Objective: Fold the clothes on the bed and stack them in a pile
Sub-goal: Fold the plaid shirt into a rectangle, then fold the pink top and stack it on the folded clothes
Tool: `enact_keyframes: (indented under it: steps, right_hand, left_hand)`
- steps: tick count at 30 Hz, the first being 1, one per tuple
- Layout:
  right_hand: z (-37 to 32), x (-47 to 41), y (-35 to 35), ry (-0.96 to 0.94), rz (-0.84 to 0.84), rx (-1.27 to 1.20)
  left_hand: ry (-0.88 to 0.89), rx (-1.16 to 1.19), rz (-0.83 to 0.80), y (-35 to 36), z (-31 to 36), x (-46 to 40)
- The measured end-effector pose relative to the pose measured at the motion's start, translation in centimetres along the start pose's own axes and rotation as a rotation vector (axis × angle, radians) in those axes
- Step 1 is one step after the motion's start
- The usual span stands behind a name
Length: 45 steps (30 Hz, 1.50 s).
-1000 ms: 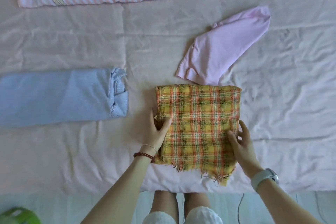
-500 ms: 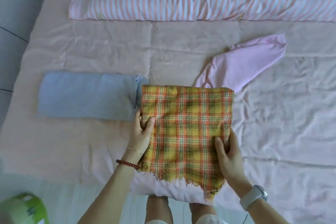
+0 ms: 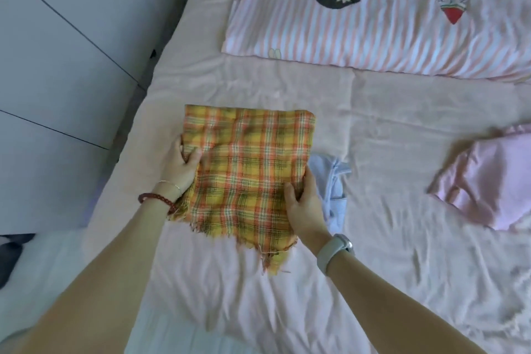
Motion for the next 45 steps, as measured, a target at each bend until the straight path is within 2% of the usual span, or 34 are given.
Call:
enact_keyframes:
  steps: [2, 3, 4, 5, 6, 8, 9, 11, 14, 17, 20, 23, 26, 28, 30, 32, 34, 36, 38, 40, 42, 44, 45]
  right_hand:
    - [0.7, -0.8, 1.5, 0.113, -0.012, 0.206]
    - [1.1, -0.9, 1.9, 0.158, 0.010, 0.359]
    - [1.2, -0.9, 2.2, 0.161, 0.063, 0.500]
    - [0.8, -0.5, 2.4, 0.107, 0.135, 0.602]
    - [0.2, 0.0, 2.6, -0.009, 0.212, 0.671]
    - [-0.7, 0.6, 3.5, -0.359, 0.320, 0.769]
    - [-0.8, 0.6, 4.0, -0.506, 0.311, 0.819]
    - [-0.6, -0.1, 5.1, -0.619, 0.200, 0.911]
    - [1.1, -2.4, 5.2, -0.456, 0.023, 1.018]
    - [3.8, -4.2, 4.4, -0.305, -0.088, 1.072]
    - [4.4, -5.0, 4.3, -0.266, -0.161, 1.053]
    - [2.8, -4.9, 3.1, -0.315, -0.223, 0.933]
    - [1.3, -3.3, -1.2, -0.438, -0.095, 0.699]
    - [1.9, -2.1, -5.5, -0.475, 0.048, 0.691]
    - [3.3, -1.5, -10.5, -0.440, 0.196, 0.756]
    - [5.0, -1.9, -16.0, -0.360, 0.315, 0.866]
    - [6.9, -3.1, -21.5, -0.203, 0.347, 0.986]
    - [9.1, -4.7, -26.6, -0.028, 0.267, 1.140]
    - [11.5, -6.6, -30.6, 0.018, 0.139, 1.304]
    - [13.3, -8.1, -33.0, -0.017, 0.046, 1.324]
    - [14.6, -9.0, -34.2, -0.064, 0.052, 1.221]
    - [14.7, -9.2, -34.4, -0.076, 0.159, 1.058]
    - [14.2, -8.8, -34.5, -0.062, 0.223, 0.946]
  left_hand:
    - [-0.085, -0.189, -0.033, 0.9, -2.0, -1.2]
    - [-0.144, -0.315, 0.004, 1.1, -2.4, -1.3]
    - [-0.143, -0.445, 0.076, 1.1, -2.3, -1.1]
    - [-0.039, -0.553, 0.155, 1.1, -1.9, -0.6]
    - [0.143, -0.613, 0.223, 1.5, -1.5, 0.2]
    - [0.494, -0.654, 0.238, 2.9, -1.0, 1.6]
    - [0.575, -0.682, 0.187, 3.7, -1.1, 2.0]
    - [0.521, -0.724, 0.040, 5.2, -1.9, 1.9]
    - [0.323, -0.693, -0.073, 6.5, -4.3, 0.1]
    - [0.279, -0.724, -0.128, 7.6, -6.3, -0.9]
    - [0.256, -0.806, -0.174, 7.7, -6.2, -1.4]
    - [0.233, -0.908, -0.173, 7.2, -4.1, -1.2]
    - [0.258, -0.832, 0.029, 7.0, -0.2, 1.0]
    - [0.321, -0.698, 0.111, 8.5, 3.3, 3.6]
    - [0.444, -0.566, 0.124, 11.5, 6.9, 6.9]
    - [0.588, -0.455, 0.065, 15.8, 10.1, 10.3]
    - [0.644, -0.394, -0.114, 20.8, 12.3, 13.7]
    - [0.526, -0.467, -0.395, 26.0, 12.5, 16.9]
    - [0.418, -0.622, -0.571, 30.3, 11.4, 19.5]
    - [0.377, -0.746, -0.599, 32.7, 10.4, 21.1]
    - [0.360, -0.788, -0.539, 33.4, 10.1, 21.2]
    - [0.357, -0.673, -0.456, 33.2, 10.8, 20.6]
    - [0.332, -0.514, -0.413, 32.9, 11.5, 20.3]
Point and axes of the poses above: each hand's wrist, its own x-axis away from the middle knuckle, its own y-axis out of the palm, z = x × y, the point moved 1 cm from there along -x, towards the middle knuckle, and after that the axes turned 8 degrees about z, right-handed, at the moved point
